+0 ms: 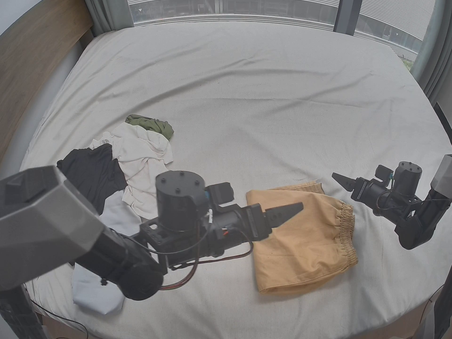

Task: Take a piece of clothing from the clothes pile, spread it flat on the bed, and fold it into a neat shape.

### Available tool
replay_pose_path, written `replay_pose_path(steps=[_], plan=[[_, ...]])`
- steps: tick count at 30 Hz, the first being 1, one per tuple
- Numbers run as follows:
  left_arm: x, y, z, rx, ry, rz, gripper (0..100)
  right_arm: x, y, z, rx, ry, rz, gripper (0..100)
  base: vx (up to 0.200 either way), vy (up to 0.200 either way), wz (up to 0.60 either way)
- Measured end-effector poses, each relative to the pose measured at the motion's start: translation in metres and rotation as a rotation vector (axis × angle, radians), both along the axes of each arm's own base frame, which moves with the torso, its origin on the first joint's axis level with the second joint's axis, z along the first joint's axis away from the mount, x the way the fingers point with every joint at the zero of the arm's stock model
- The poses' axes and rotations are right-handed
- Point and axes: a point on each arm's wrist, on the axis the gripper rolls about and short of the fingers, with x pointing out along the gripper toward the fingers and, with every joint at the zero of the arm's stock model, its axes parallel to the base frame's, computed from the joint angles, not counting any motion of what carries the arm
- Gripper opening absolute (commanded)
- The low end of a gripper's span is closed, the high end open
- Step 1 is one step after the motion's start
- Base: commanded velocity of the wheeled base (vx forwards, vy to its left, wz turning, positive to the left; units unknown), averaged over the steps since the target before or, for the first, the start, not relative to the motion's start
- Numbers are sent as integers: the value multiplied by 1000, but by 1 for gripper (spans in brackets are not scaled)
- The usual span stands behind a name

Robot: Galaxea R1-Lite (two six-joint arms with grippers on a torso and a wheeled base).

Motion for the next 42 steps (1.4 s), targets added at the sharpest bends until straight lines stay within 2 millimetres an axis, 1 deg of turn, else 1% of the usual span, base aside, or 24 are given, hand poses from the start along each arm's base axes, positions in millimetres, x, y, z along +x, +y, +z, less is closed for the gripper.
replay_pose_path(steps=[2,3,7,9,11,12,13,15,21,27,33,38,42], plan=[[-3,13,10,-10,-14,18,100,-4,2,3,-1,18,6,100,0,0,0],[-4,22,15,-13,-23,36,100,-7,3,5,-2,33,12,100,0,0,0],[-5,48,23,1,-68,87,100,-17,5,15,-7,54,21,100,0,0,0],[-6,54,23,20,-97,97,100,-20,6,17,-12,56,25,100,0,0,0],[-10,67,22,58,-149,115,100,-26,6,23,-35,55,31,100,0,0,0],[-11,68,21,61,-155,116,100,-27,6,23,-38,55,32,100,0,0,0],[-15,78,20,83,-193,133,100,-35,6,27,-63,65,40,100,0,0,0],[-16,88,18,110,-226,151,100,-43,5,30,-80,83,45,100,0,0,0],[-21,108,11,199,-285,182,100,-63,3,38,-98,138,51,100,0,0,0],[-29,124,4,246,-336,193,100,-85,-2,38,-109,221,45,100,0,0,0],[-33,133,1,245,-349,200,100,-102,-8,27,-129,375,41,100,0,0,0],[-35,137,-2,254,-337,204,100,-105,-12,18,-130,444,34,100,0,0,0],[-36,138,-4,257,-331,204,100,-103,-13,6,-124,498,43,100,0,0,0]])
